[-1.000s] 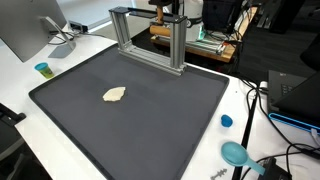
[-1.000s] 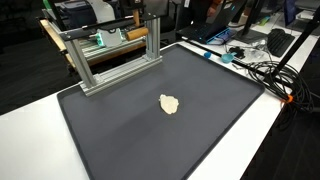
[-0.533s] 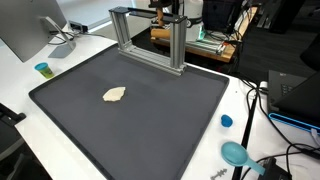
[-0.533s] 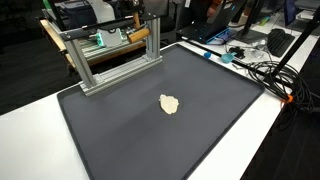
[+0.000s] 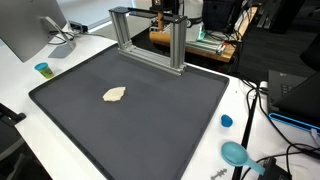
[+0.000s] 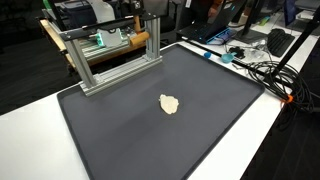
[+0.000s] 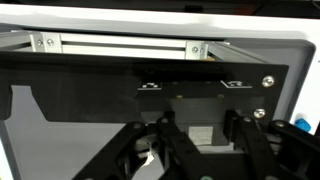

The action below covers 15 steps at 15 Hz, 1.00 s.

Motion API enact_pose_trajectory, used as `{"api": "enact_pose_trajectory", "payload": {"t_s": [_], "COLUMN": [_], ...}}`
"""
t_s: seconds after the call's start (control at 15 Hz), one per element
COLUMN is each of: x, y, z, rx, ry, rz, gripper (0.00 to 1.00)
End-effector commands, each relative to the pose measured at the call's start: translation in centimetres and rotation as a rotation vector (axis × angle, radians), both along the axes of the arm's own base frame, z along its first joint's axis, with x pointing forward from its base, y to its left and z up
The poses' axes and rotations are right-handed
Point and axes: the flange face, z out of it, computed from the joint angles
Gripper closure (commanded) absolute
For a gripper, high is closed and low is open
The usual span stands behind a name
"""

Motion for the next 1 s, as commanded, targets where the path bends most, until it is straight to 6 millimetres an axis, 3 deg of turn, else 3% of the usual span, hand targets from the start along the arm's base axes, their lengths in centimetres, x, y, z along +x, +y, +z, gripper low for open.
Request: {"api": "enact_pose_trajectory", "payload": {"t_s": [0.0,0.07,0.13,0.27,0.47,0.53,0.67,0.93], "x": [-0.8,-0.8,-0.7,-0.6,-0.6,-0.6,-0.5,-1.3], "y": [1.8,2.0,2.2,2.4,2.8,2.7,1.7,-1.4], "z": [-0.2,-0.3,-0.3,-0.1,0.5,1.1,3.8,12.1], "rx": [-0.044,-0.056,-0.068,-0.083,-0.095,-0.095,-0.099,-0.094], "ry": [-0.031,-0.026,-0.026,-0.024,-0.027,-0.028,-0.084,-0.258], "rz": [0.009,0.000,-0.007,-0.029,-0.070,-0.083,-0.134,-0.241], "gripper": [0.78,0.78,0.28,0.21,0.01,0.00,0.00,0.00]}}
